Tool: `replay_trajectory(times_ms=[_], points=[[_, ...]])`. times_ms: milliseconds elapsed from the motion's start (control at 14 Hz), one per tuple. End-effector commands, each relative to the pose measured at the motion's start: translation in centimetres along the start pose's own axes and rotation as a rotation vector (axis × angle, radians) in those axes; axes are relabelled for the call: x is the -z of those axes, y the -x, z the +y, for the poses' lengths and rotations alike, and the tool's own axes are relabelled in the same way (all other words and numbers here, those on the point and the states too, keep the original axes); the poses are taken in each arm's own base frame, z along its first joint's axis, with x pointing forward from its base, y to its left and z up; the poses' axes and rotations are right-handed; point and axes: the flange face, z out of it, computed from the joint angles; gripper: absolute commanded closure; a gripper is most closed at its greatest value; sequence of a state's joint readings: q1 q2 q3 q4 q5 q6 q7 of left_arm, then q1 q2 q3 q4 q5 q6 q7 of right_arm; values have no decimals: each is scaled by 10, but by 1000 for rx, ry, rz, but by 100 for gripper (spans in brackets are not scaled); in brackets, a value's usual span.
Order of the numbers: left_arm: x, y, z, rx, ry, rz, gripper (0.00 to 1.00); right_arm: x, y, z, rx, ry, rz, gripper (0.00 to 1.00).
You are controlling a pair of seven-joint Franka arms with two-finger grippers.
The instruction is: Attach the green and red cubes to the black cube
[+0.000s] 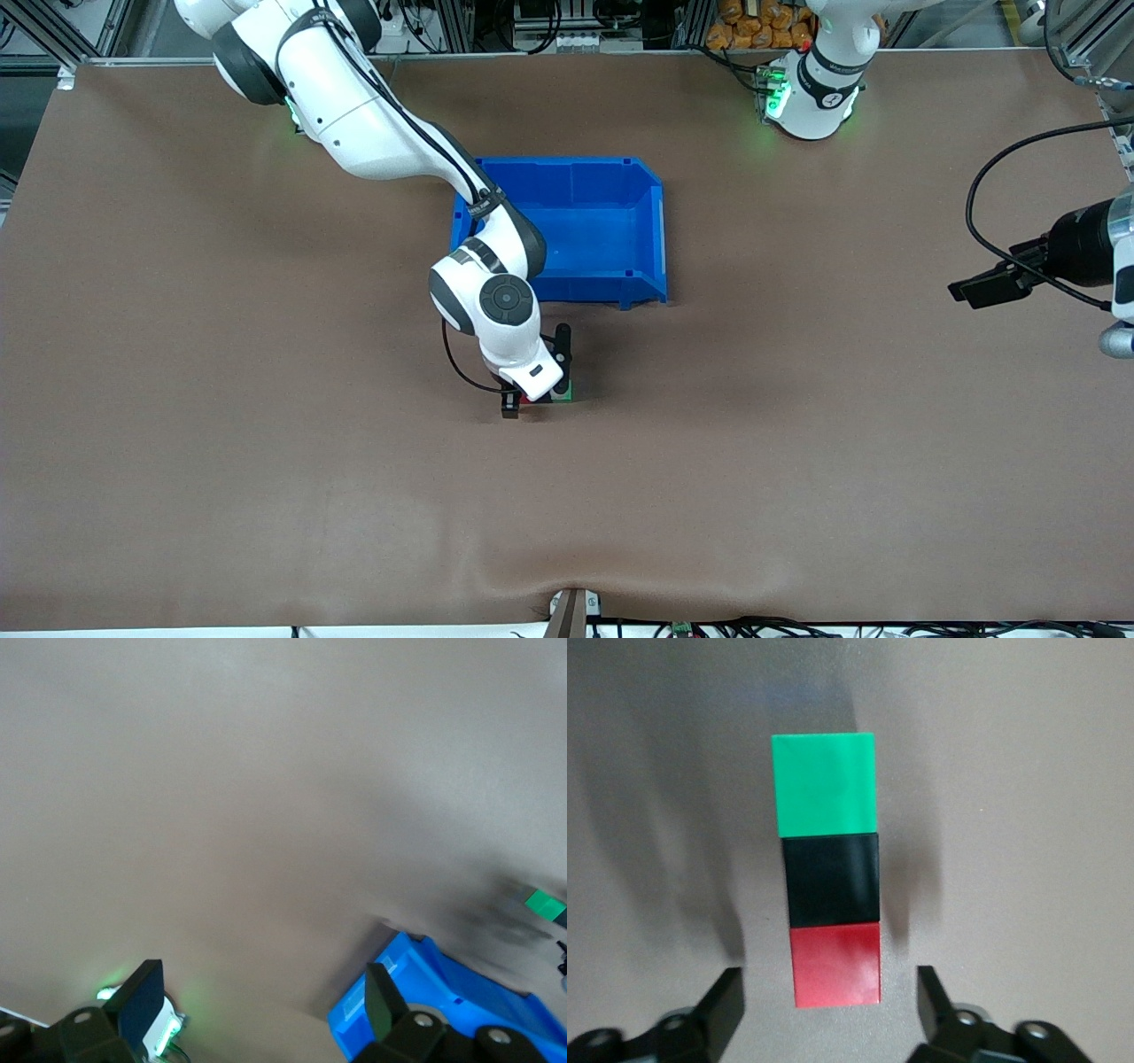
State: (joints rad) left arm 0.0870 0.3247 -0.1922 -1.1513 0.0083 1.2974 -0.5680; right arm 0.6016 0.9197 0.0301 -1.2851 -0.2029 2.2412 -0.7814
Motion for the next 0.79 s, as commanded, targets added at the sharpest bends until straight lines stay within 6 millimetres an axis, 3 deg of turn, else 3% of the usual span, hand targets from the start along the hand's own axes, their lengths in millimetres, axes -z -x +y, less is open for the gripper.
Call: replay_trajectory(times_ms=[0, 143, 215, 358, 502, 717], points=[[-8, 34, -21, -74, -20, 74, 0, 3, -3, 5, -26, 22, -13, 0], [-11, 38, -28, -74, -26, 75, 0, 15, 7, 14, -91, 22, -2, 0], [-9, 39, -34, -68, -25, 77, 0, 13, 16, 15, -124, 8, -17, 0], [-14, 49, -37, -78, -19, 90, 0, 37, 36, 23, -202, -24, -61, 0], [-22, 63, -44, -130, -26, 105, 0, 64, 80, 50, -344, -40, -80, 0], [-24, 68, -45, -145, -28, 94, 0, 121, 171, 96, -553, -102, -12, 0]])
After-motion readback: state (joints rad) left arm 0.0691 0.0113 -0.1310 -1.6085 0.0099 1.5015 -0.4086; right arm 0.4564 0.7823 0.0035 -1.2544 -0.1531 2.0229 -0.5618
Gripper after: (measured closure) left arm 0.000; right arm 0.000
